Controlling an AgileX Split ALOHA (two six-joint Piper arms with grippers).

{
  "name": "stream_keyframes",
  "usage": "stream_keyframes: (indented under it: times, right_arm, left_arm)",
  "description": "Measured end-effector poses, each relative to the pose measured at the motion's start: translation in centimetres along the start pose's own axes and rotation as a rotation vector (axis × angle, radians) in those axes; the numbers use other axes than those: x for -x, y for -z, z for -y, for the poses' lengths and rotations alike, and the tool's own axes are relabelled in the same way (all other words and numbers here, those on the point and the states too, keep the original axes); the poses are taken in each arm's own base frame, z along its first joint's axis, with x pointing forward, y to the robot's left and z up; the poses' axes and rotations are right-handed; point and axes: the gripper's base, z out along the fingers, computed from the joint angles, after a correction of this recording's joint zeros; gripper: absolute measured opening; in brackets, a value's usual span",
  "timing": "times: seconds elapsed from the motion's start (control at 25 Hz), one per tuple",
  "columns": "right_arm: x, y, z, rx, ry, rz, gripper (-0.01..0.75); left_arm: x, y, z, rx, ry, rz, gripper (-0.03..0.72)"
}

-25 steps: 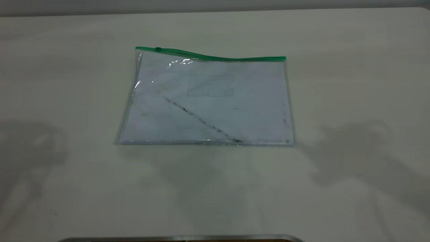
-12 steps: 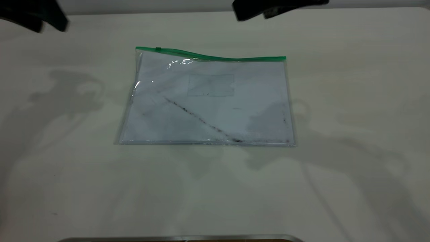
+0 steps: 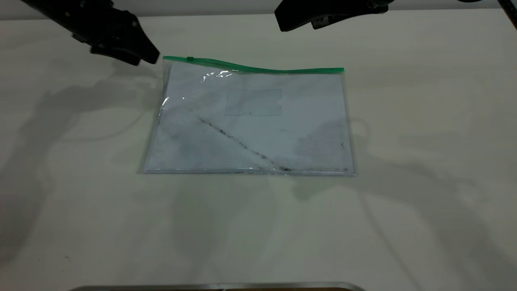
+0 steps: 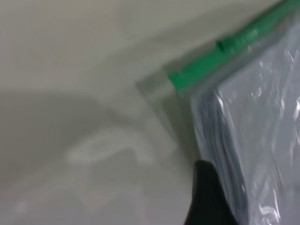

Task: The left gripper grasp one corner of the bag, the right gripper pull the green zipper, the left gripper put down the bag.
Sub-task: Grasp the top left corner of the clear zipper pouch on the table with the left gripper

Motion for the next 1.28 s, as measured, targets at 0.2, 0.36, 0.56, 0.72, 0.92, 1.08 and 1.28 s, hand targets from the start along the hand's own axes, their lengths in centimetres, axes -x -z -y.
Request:
stream_keyframes:
  times: [0.2,0.36,0.56,0.72,0.92,1.08,1.28]
  right_arm:
    - [0.0,0.0,0.0,0.0,-0.003,0.002,0.591]
    - [0.0,0.0,0.0,0.0,-0.004,0.002,0.591]
    - [0.0,0.0,0.0,0.001,-0.004,0.002,0.591]
    - [0.0,0.0,0.0,0.003,-0.005,0.003,0.591]
    - [0.0,0.0,0.0,0.003,-0.005,0.003,0.591]
    - [0.0,0.0,0.0,0.003,-0.005,0.003,0.591]
    - [0.0,0.0,0.0,0.004,-0.005,0.003,0.591]
  left_arm:
    - [-0.2,-2.4,-1.3,-0.025,0.013,0.026,0.538]
    - [-1.1,-4.2,-2.0,-0.062,0.065,0.036,0.538]
    - [-1.2,-5.5,-2.1,-0.119,0.101,0.103,0.538]
    - [-1.7,-6.5,-2.0,-0.184,0.162,0.136,0.538]
    - [-2.2,-7.1,-1.7,-0.249,0.186,0.146,0.538]
    - [-2.2,-7.2,-1.5,-0.277,0.192,0.146,0.529]
    - [-2.0,-7.9,-0.5,-0.281,0.158,0.144,0.452]
